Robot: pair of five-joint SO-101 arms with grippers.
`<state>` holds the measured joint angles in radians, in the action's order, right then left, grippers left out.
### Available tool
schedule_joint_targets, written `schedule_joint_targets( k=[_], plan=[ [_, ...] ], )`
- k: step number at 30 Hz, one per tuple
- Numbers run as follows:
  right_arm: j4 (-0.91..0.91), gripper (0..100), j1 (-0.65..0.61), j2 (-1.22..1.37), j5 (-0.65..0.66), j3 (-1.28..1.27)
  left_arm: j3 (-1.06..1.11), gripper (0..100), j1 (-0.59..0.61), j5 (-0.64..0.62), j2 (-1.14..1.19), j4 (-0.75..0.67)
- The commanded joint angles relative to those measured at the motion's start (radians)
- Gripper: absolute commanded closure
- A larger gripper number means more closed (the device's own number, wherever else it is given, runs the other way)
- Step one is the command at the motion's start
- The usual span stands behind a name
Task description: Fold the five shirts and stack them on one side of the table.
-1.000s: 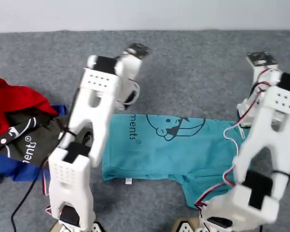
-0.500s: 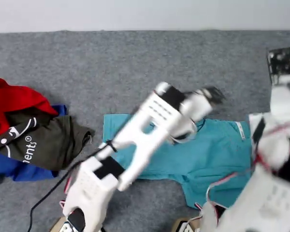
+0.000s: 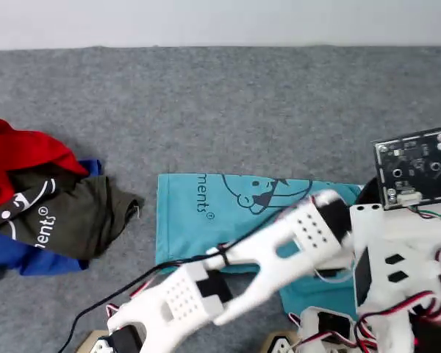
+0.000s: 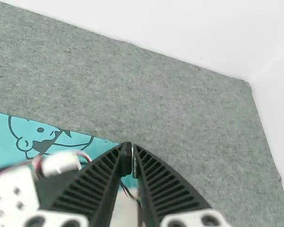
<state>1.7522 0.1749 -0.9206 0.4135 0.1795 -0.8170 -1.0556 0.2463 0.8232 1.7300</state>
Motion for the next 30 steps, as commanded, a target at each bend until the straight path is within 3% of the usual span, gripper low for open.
schedule_joint_targets(
  k=[1,22,30],
  plan=[
    [0.038,98.7,-0.01,-0.004,-0.009,0.041,-0.064,84,-0.034,0.009,0.012,0.015],
    [0.038,98.8,-0.005,-0.004,-0.009,0.037,-0.22,83,-0.071,0.008,0.236,0.009],
    [0.038,98.9,-0.004,-0.005,-0.009,-0.037,-0.222,95,-0.075,0.008,0.227,-0.034]
  ],
)
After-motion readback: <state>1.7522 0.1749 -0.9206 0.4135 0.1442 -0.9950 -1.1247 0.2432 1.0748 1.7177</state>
